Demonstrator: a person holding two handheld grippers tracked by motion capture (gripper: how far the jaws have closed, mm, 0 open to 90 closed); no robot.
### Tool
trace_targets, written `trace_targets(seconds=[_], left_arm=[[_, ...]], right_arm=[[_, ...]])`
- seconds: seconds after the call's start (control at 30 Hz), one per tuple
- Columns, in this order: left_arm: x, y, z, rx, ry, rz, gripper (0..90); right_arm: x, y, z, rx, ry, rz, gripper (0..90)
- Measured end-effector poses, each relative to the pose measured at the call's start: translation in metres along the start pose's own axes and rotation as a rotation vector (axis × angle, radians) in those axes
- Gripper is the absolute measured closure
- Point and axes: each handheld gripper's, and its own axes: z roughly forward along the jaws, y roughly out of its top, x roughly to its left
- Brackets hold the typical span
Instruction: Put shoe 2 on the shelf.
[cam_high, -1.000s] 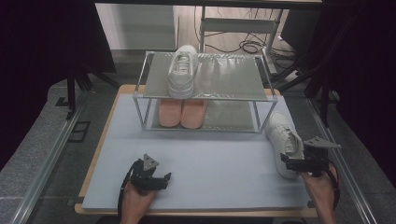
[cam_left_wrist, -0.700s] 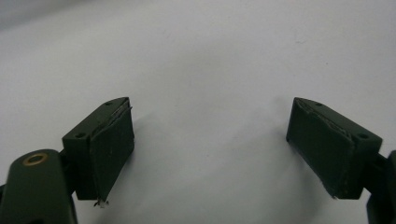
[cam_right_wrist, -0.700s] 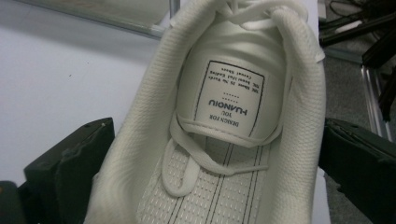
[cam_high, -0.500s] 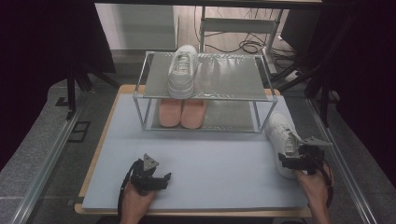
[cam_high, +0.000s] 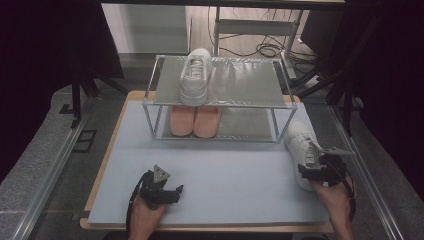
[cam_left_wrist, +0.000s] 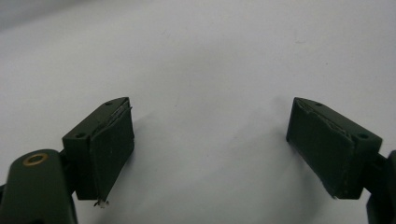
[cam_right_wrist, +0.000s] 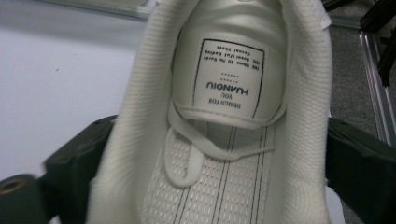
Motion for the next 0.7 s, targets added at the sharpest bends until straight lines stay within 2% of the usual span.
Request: trace_targets(seconds=[0.17, 0.37, 0.7], left_arm=[[0.0, 0.0, 0.0, 0.0, 0.0, 0.0, 15.0], [0.0, 0.0, 0.0, 0.0, 0.0, 0.0, 14.9], [0.0, 0.0, 0.0, 0.001, -0.001, 0.0, 14.9]], right_arm=[[0.002, 0.003, -0.004, 0.023, -0.001, 0.0, 16.4], [0.002, 0.002, -0.007, 0.017, 0.005, -0.012, 22.0], [0.0, -0.002, -0.023, -0.035, 0.004, -0.025, 27.3]])
